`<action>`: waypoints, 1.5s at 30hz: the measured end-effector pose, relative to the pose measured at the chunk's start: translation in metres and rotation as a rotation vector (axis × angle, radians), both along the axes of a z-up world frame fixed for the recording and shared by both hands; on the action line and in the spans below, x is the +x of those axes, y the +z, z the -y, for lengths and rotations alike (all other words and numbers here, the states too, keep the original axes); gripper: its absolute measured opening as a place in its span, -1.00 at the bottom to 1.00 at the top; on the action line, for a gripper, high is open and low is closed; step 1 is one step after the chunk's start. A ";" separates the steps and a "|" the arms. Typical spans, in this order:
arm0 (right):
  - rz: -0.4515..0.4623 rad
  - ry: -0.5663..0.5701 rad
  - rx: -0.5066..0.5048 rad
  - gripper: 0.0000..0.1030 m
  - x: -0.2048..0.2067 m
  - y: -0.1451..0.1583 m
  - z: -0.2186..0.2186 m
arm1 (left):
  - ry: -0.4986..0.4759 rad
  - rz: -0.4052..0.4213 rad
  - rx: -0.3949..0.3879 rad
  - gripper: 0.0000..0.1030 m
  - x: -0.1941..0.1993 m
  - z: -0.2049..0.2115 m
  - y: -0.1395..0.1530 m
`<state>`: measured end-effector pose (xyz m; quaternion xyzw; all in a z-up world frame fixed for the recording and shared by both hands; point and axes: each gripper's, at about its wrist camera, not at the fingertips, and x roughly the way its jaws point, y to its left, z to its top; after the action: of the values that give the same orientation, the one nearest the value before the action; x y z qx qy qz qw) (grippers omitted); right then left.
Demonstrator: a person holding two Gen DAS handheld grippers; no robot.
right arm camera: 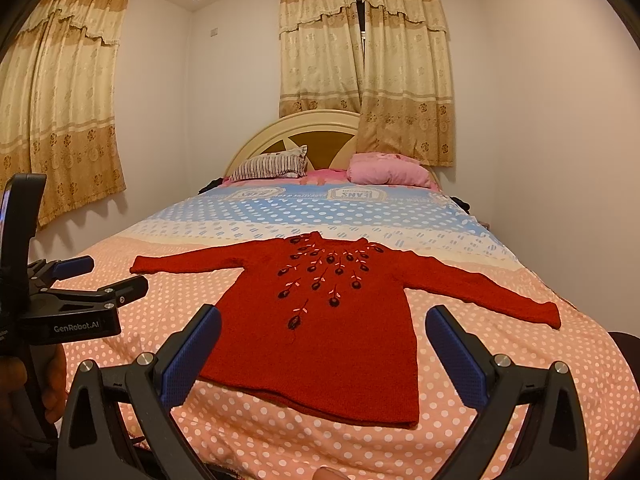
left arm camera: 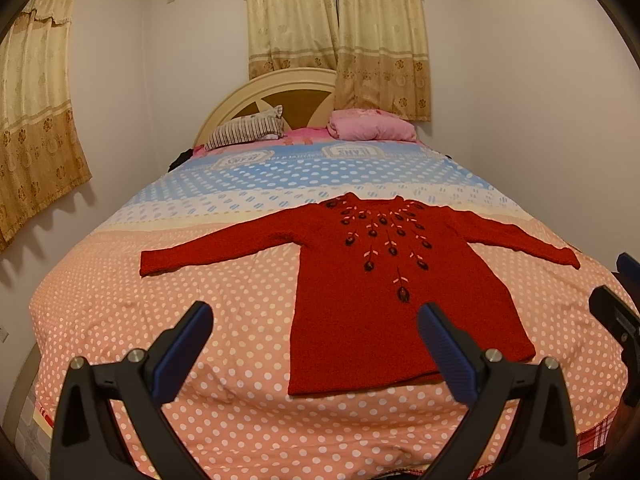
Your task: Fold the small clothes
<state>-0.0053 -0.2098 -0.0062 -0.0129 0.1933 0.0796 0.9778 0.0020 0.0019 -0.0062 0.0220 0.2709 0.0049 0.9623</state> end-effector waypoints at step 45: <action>-0.114 0.010 0.053 0.98 0.063 -0.036 0.035 | 0.023 -0.084 0.049 1.00 0.055 0.001 -0.034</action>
<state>0.0581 -0.2450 -0.0426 0.0165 0.2466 0.0899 0.9648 0.0565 0.0012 -0.0402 0.0427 0.3111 0.0217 0.9492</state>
